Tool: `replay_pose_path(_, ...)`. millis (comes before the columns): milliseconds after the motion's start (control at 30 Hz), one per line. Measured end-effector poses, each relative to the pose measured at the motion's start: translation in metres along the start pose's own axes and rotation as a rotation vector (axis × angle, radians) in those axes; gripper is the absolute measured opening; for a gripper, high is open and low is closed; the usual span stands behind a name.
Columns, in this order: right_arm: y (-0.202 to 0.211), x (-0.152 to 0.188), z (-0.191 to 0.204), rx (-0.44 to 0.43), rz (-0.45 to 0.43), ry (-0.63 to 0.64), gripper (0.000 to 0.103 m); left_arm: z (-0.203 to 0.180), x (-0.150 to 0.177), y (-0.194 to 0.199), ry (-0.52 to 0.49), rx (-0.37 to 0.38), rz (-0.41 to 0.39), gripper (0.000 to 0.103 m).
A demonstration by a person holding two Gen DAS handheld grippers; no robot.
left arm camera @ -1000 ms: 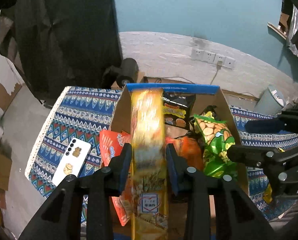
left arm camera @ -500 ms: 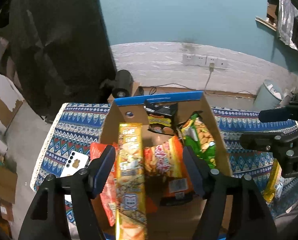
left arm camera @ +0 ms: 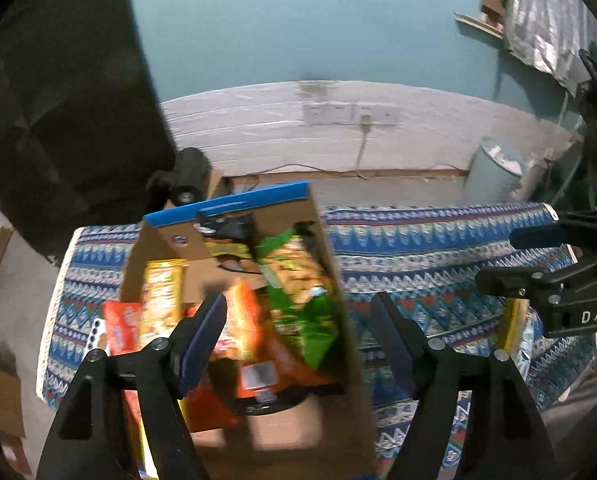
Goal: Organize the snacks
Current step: 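Move both tools back over the yellow wafer stick and silver bar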
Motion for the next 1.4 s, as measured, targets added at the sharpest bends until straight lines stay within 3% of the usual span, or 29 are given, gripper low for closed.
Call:
replay_pose_path(267,0.005,0.030,-0.055,0.040,0.016,-0.088,0.076,-0.064,0.001,-0.017,-0.118,0.062,0.055,0.077)
replay_pose_path(667,-0.007,0.092,-0.132,0.098,0.092,-0.233,0.076,-0.144,0.011,-0.048,-0.218,0.162,0.159,0.077)
replay_pose_path(1067,-0.036,0.153,-0.170,0.150,0.205,-0.332,0.076,-0.195,0.030,-0.075,-0.297,0.198,0.241,0.077)
replay_pose_path(1400,-0.069,0.173,-0.174,0.144,0.280,-0.388,0.076,-0.213,0.045,-0.090,-0.345,0.195,0.291,0.077)
Point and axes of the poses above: each gripper's, at about its wrist camera, not at the fingertips, and y roughly against the way its jaws point, z to its left, x to its underside, the point moved 5 cm from there along -y, roughly the way its jaws point, and after that the axes turned 3 degrees about -y, right-handed, at the moved point
